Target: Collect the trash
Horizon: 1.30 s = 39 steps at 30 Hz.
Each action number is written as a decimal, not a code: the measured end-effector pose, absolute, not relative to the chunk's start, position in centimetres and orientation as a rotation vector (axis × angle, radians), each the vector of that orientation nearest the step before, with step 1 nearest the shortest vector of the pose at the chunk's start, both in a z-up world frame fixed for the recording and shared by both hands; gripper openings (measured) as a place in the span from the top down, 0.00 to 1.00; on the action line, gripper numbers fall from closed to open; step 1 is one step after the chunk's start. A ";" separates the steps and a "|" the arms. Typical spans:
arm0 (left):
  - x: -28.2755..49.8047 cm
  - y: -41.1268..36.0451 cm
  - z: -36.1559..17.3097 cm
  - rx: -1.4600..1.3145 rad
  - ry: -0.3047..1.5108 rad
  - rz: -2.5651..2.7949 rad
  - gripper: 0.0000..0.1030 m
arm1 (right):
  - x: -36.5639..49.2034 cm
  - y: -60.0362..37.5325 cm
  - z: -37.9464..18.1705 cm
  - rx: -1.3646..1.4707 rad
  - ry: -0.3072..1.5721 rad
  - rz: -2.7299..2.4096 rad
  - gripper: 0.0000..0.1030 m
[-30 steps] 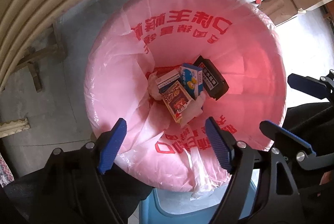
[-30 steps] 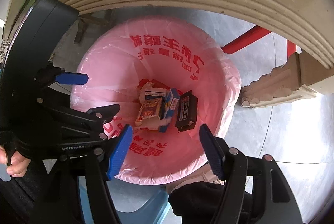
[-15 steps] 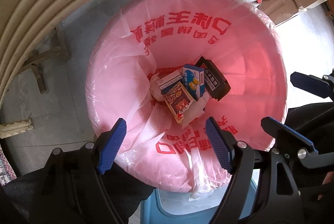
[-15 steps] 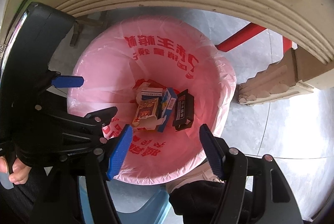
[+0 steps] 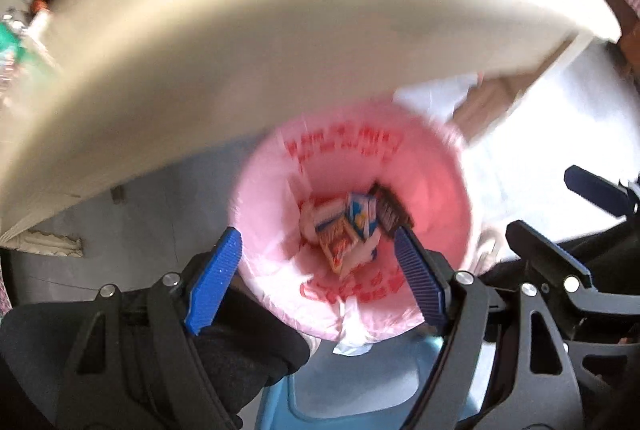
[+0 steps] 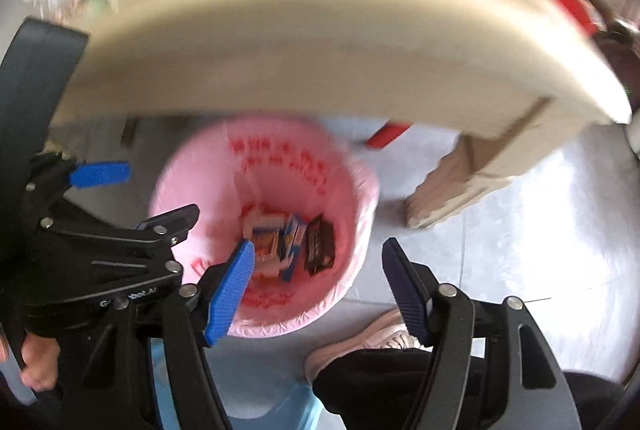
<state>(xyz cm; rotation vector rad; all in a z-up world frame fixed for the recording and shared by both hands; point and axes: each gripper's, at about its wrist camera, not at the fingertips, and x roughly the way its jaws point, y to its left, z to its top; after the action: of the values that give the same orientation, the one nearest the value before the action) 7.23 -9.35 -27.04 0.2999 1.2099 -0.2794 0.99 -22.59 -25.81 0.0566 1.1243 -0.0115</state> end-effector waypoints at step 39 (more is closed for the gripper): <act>-2.2 -4.8 -2.6 0.074 0.638 -0.114 0.06 | -10.1 -20.0 -0.1 -0.065 0.478 -0.187 0.07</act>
<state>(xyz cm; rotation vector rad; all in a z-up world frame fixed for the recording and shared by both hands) -2.25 -4.78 -2.62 0.0739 0.6384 -0.1139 -10.11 -20.03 -0.10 -0.0648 0.4784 -0.1871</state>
